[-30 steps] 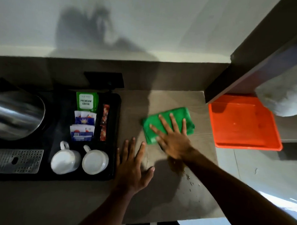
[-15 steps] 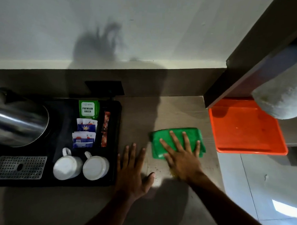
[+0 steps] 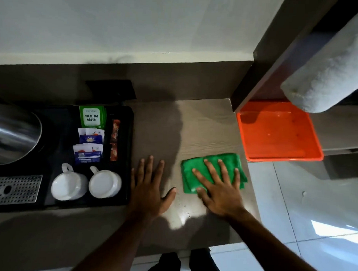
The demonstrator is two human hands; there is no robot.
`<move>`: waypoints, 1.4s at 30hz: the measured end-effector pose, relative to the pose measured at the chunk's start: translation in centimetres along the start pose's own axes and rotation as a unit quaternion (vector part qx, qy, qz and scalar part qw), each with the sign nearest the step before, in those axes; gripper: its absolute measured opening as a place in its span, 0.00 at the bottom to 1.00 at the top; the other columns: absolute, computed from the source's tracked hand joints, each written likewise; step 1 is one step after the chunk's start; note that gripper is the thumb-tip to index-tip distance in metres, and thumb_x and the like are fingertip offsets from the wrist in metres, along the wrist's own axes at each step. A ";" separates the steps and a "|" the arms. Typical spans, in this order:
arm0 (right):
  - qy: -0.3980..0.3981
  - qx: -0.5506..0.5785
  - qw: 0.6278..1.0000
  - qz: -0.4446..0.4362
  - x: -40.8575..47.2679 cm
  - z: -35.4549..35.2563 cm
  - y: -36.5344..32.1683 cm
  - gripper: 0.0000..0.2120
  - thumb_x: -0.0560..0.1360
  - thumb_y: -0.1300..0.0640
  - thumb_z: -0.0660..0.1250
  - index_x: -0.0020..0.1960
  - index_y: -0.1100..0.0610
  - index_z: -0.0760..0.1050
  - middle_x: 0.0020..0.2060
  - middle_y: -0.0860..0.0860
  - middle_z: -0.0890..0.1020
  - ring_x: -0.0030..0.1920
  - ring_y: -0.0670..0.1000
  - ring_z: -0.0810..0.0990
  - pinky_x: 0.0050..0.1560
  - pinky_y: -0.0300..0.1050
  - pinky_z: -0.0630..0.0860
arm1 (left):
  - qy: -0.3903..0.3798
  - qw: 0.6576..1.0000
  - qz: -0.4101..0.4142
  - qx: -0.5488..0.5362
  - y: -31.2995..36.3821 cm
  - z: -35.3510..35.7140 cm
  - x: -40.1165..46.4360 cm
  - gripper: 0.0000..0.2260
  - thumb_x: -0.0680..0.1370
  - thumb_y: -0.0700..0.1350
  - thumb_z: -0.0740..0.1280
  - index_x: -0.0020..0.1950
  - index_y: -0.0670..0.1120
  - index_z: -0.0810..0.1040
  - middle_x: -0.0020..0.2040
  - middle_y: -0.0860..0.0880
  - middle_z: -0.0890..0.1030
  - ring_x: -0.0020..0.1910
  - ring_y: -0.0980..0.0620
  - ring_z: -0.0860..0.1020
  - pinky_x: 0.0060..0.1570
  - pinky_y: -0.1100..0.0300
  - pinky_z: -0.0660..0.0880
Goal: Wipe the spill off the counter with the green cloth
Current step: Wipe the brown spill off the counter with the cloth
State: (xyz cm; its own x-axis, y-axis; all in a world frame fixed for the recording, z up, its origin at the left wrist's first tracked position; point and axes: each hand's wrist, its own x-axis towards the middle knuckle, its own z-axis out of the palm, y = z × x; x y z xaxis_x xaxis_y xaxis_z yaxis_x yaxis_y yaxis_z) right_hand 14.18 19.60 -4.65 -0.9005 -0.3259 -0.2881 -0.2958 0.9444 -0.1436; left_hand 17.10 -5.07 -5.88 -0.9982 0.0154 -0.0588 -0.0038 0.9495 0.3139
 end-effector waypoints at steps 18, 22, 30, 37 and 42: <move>0.001 0.064 0.989 0.136 5.0 -0.9 1.8 0.28 0.77 0.27 0.37 0.76 0.25 0.36 0.83 0.44 0.44 0.81 0.63 0.36 0.67 0.81 0.30 | -0.013 1.000 -0.005 0.016 -0.2 0.3 0.1 0.41 0.74 0.70 0.57 0.84 0.53 0.55 0.85 0.42 0.52 0.83 0.40 0.48 0.79 0.37 0.45; 0.004 0.034 0.996 0.080 1.7 0.3 -1.0 0.30 0.79 0.30 0.41 0.80 0.31 0.43 0.84 0.46 0.46 0.82 0.64 0.41 0.71 0.81 0.37 | 0.008 1.000 -0.002 0.022 -0.1 0.2 -0.6 0.40 0.75 0.69 0.58 0.83 0.51 0.60 0.84 0.42 0.56 0.83 0.39 0.52 0.79 0.37 0.49; -0.003 0.040 0.982 0.185 -4.9 1.4 1.5 0.30 0.78 0.31 0.43 0.80 0.30 0.44 0.84 0.47 0.48 0.82 0.63 0.41 0.71 0.82 0.44 | -0.011 0.999 -0.001 0.045 0.1 0.2 -1.7 0.37 0.78 0.68 0.55 0.83 0.51 0.56 0.84 0.40 0.55 0.83 0.37 0.51 0.79 0.36 0.49; 0.037 0.018 0.999 -0.021 -13.7 5.6 -5.8 0.29 0.80 0.35 0.54 0.80 0.32 0.54 0.83 0.46 0.55 0.82 0.62 0.52 0.74 0.77 0.48 | 0.002 0.999 -0.003 0.041 -0.1 0.6 -1.7 0.37 0.78 0.68 0.55 0.83 0.52 0.59 0.84 0.40 0.57 0.82 0.37 0.53 0.79 0.36 0.50; 0.057 -0.003 0.996 0.066 -8.8 3.0 0.4 0.30 0.78 0.34 0.53 0.79 0.32 0.53 0.83 0.48 0.57 0.82 0.63 0.52 0.74 0.78 0.49 | 0.015 0.999 -0.001 0.039 0.0 0.7 -1.8 0.36 0.77 0.67 0.57 0.82 0.51 0.61 0.83 0.40 0.58 0.82 0.37 0.54 0.79 0.37 0.51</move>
State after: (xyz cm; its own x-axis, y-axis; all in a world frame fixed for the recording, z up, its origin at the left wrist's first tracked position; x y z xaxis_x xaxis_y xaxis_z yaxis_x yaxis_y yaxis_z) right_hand 22.90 22.71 -5.03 -0.9620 -0.1916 -0.1945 -0.1735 0.9791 -0.1061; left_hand 18.91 -4.84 -6.48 -0.9995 0.0052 -0.0301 -0.0021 0.9712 0.2381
